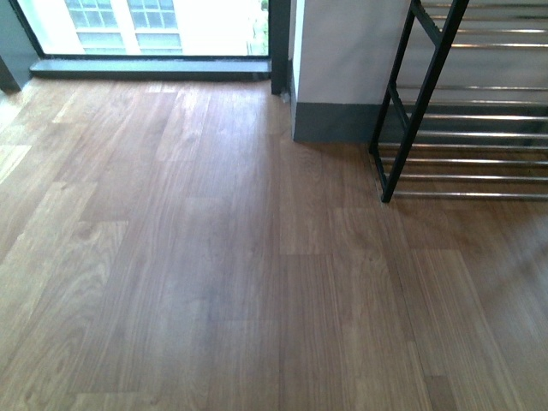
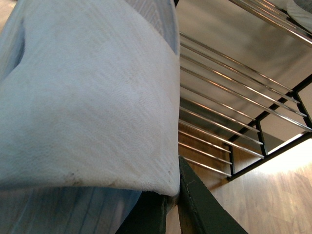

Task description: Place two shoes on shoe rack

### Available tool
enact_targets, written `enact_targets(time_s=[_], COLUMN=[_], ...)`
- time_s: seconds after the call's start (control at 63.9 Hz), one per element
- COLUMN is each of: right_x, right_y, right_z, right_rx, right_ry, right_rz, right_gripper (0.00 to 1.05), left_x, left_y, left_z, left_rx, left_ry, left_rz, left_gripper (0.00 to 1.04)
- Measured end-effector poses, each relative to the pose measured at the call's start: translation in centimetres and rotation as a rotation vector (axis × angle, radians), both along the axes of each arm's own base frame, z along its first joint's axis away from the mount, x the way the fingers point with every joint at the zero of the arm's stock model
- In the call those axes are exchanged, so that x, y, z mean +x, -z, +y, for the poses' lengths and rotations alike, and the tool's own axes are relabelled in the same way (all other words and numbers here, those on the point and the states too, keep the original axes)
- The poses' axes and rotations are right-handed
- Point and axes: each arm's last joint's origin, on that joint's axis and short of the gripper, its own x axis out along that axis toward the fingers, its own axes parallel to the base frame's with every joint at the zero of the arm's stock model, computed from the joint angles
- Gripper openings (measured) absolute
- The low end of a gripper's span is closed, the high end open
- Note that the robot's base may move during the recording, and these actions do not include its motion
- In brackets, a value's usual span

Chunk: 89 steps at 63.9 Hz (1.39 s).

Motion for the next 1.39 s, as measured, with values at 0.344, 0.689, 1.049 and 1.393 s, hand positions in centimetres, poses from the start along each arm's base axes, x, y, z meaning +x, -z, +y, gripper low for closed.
enact_targets(time_s=[0.344,0.689,1.049,1.393], right_x=[0.01,0.0,0.0,0.01], right_y=[0.02,0.0,0.02,0.04], right_z=[0.1,0.09,0.02,0.07], right_rx=[0.001,0.001,0.0,0.001], right_ry=[-0.009,-0.007,0.003,-0.007], right_rz=[0.001,0.0,0.002,0.003], right_gripper=[0.01,0.01,0.01,0.01], left_x=[0.0,-0.02,-0.01,0.0], left_y=[0.0,-0.02,-0.01,0.0], left_z=[0.01,0.01,-0.05,-0.01], left_rx=[0.001,0.001,-0.002,0.001], left_ry=[-0.004,-0.003,0.007,0.0], left_rz=[0.0,-0.002,-0.001,0.0], left_gripper=[0.02,0.02,0.02,0.02])
